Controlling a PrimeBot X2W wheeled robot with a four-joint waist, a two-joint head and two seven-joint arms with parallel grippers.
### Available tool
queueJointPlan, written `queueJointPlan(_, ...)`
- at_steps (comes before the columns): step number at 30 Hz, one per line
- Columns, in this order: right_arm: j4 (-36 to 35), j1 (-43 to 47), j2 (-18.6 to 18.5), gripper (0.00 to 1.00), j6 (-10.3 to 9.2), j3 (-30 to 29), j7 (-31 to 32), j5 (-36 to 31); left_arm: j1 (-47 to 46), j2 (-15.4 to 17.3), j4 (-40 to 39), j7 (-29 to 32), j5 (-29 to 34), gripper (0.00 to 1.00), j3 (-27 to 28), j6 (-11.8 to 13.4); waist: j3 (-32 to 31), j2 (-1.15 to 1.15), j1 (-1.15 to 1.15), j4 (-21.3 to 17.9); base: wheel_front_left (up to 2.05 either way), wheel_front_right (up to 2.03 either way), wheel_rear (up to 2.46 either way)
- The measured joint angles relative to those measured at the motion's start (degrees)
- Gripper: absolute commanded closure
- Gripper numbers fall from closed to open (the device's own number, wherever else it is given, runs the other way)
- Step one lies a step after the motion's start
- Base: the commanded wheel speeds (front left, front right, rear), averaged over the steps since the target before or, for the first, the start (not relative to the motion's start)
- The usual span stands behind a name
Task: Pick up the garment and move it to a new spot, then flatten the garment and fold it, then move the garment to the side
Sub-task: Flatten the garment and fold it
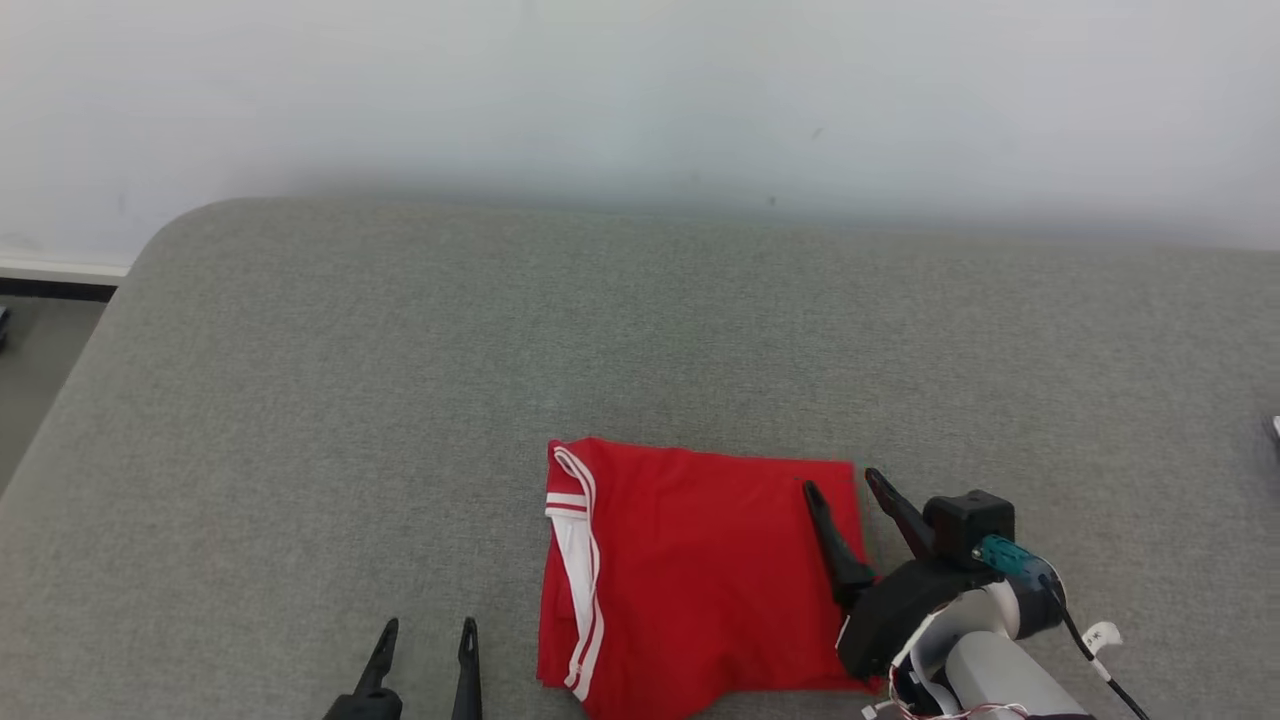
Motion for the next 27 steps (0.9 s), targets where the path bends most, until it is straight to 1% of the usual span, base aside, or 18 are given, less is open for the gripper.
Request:
queueJointPlan(5,0.6,2.2,-0.7,0.00,0.00,-5.3,-1.1,-3.2,0.2,0.0,-0.7,0.0,0.5,0.00,2.8,0.0,-0.5,0.00,0.00,-2.8,0.00,0.00,0.00)
queueJointPlan(9,-0.3,4.1,-0.6,0.00,0.00,-9.6,-1.3,-5.3,1.0,0.0,-0.9,0.0,1.6,0.00,4.7,-0.4,-0.9,0.00,0.00,-5.0,0.00,0.00,0.00)
queueJointPlan(17,-8.2,10.1,1.2,0.00,0.00,-17.8,-1.4,-9.4,1.3,0.0,-1.3,0.0,2.2,0.00,7.0,-1.2,-1.6,0.00,0.00,-8.9,0.00,0.00,0.00)
queueJointPlan(23,-11.7,12.8,2.8,0.00,0.00,-21.9,-1.4,-11.2,2.2,0.0,-2.0,0.0,2.6,0.00,8.7,-1.4,-2.2,0.00,0.00,-11.2,0.00,0.00,0.00)
queueJointPlan(27,-12.6,13.3,3.1,0.00,0.00,-22.2,-1.4,-12.2,2.4,0.0,-2.4,0.0,3.1,0.00,9.8,-1.9,-2.4,0.00,0.00,-12.9,0.00,0.00,0.00)
